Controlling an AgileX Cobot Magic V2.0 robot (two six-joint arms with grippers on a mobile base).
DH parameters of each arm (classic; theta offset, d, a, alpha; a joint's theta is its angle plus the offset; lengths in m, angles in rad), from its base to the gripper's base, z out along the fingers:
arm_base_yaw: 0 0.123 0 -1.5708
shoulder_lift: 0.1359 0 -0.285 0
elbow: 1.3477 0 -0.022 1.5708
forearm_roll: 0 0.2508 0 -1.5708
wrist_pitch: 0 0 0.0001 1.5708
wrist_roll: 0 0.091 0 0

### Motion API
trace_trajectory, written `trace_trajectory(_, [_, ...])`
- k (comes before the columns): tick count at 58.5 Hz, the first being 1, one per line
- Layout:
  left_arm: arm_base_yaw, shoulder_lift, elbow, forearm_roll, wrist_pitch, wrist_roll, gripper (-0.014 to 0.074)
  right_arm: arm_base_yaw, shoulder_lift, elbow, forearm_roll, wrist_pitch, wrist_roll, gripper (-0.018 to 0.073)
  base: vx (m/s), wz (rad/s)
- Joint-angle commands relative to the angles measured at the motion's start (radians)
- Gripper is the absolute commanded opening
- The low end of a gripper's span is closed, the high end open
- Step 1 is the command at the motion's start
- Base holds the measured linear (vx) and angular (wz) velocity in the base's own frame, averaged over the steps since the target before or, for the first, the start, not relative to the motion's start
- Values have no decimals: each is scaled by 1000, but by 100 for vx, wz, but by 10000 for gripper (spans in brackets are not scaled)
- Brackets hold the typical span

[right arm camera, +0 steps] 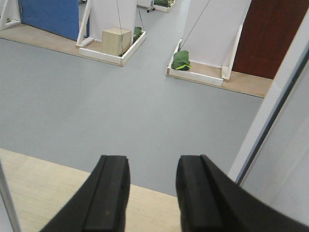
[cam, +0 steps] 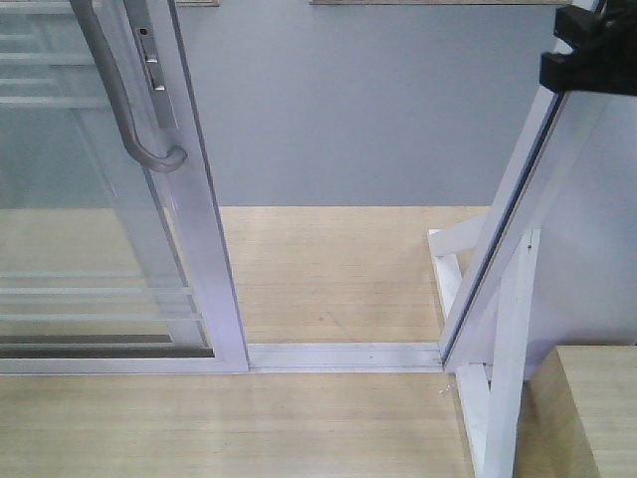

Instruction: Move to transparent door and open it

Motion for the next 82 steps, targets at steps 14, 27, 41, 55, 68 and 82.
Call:
trace_trajectory(14, [-5,-345,375,-152,-97,65,316,-4,-443,285,55,-41,4,273,0,0])
trace_trajectory(27, [-5,-625,570,-399,-92,175,268,-4,-721,443,55,112,2,273,0,0])
trace_trajectory(41, [-5,-741,585,-449,-75,288,230,-4,-849,569,47,154,-30,229,0,0])
trace_trajectory(55, [-5,-736,585,-495,-23,281,-10,-4,-851,594,-6,89,-28,-15,0,0])
trace_trajectory(68, [-5,-736,585,-585,-21,276,-8,-4,-851,594,21,97,-23,-9,0,0])
trace_trajectory(82, [-5,-736,585,-586,-21,276,-8,-4,-851,594,21,97,-23,-9,0,0])
